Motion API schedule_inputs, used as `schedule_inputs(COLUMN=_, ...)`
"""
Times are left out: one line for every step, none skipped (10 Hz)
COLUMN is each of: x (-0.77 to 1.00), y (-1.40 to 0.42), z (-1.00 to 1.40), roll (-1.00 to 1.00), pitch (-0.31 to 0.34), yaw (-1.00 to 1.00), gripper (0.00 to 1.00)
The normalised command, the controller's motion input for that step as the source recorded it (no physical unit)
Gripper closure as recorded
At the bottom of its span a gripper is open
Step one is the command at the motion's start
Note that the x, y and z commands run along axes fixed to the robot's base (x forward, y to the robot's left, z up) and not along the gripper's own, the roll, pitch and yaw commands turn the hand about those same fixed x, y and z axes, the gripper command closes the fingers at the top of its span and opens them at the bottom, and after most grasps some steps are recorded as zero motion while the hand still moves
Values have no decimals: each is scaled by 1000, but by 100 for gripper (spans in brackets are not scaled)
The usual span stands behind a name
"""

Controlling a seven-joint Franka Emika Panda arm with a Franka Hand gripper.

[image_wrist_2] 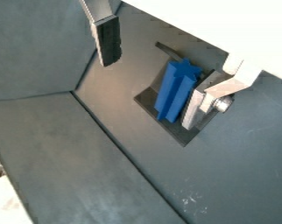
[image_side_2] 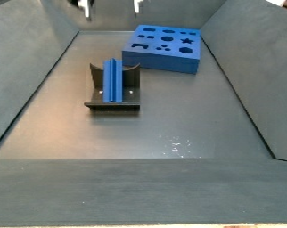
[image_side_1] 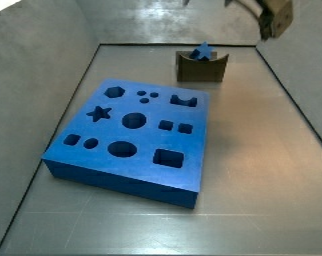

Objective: Pick up the star object. Move up. Place the star object on the fixture. Regrasp the star object. Move to above the board. Insert the star object.
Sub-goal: Regrasp the star object.

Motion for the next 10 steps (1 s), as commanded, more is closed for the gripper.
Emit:
schedule_inputs(x=65, y=58, z=-1000, roll=79, pitch=-152, yaw=73, gripper=0)
schedule_inputs(x=71, y=55, z=-1000, roll=70, pitch=-155, yaw=38, gripper=0)
schedule_inputs(x=78, y=53, z=-1000, roll=64, pitch=-145, yaw=-7, gripper=0)
schedule_inputs(x=81, y=52, z=-1000, roll=61, pitch=-135, yaw=-25, gripper=0)
schedule_inputs(x=87, y=43, z=-1000, roll=67, pitch=-104, yaw=-60, gripper=0)
schedule_inputs(x=92, y=41, z=-1000, roll=63, pitch=-91, yaw=-66, gripper=0)
schedule_inputs(x=92, y=35, z=-934, roll=57, pitch=-52, yaw=-69, gripper=0)
schedule_inputs(x=87, y=25, z=-786, roll=60, pitch=-28, yaw=-67, gripper=0)
schedule_inputs(x=84, y=13, z=-645, roll=57, pitch=-4, yaw=-58, gripper=0)
schedule_inputs(x=83, y=8, z=-466, roll=58, pitch=20, yaw=-37, gripper=0)
